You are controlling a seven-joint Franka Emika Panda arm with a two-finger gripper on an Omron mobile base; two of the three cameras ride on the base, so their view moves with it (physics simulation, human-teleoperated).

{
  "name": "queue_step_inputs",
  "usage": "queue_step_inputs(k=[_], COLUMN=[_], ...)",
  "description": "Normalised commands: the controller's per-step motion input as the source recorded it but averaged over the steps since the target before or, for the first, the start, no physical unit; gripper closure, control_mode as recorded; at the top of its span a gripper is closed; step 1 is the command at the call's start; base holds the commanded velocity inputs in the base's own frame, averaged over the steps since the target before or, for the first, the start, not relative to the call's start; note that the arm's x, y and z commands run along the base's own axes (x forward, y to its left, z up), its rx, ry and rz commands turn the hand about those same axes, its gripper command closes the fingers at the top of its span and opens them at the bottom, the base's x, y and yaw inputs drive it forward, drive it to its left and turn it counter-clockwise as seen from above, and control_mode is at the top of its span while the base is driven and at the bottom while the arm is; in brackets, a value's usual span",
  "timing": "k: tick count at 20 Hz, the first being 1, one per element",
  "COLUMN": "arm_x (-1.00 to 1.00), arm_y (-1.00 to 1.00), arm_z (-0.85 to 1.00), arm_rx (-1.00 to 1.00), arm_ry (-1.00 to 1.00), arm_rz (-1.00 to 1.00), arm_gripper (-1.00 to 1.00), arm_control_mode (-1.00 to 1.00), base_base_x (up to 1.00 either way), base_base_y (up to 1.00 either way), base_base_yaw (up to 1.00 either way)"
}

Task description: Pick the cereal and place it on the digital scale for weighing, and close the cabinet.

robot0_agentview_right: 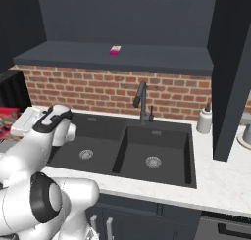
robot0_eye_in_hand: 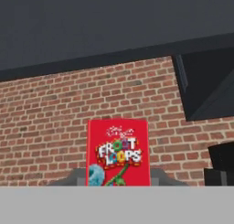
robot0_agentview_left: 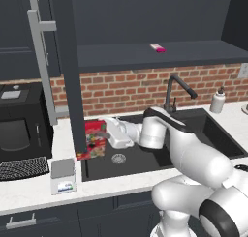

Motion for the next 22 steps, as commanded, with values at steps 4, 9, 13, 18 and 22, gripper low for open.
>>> queue_step_inputs(k=[4,9,13,18,22], arm_x=[0.02,0.07,0.15,0.14,0.01], arm_y=[0.49,0.28,0.2,0.13,0.13], arm_z=[-0.05,-0.09,-0.17,-0.2,-0.23], arm_rx=[-0.09,-0.06,-0.05,-0.04,0.0], arm_ry=[-0.04,-0.03,-0.02,-0.02,-0.04], arm_rz=[0.0,0.0,0.0,0.0,0.0], arm_gripper=[1.0,1.0,1.0,1.0,1.0], arm_control_mode=[-1.0,-1.0,-1.0,-1.0,-1.0], base_base_x=[0.0,0.0,0.0,0.0,0.0], base_base_y=[0.0,0.0,0.0,0.0,0.0], base_base_yaw=[0.0,0.0,0.0,0.0,0.0])
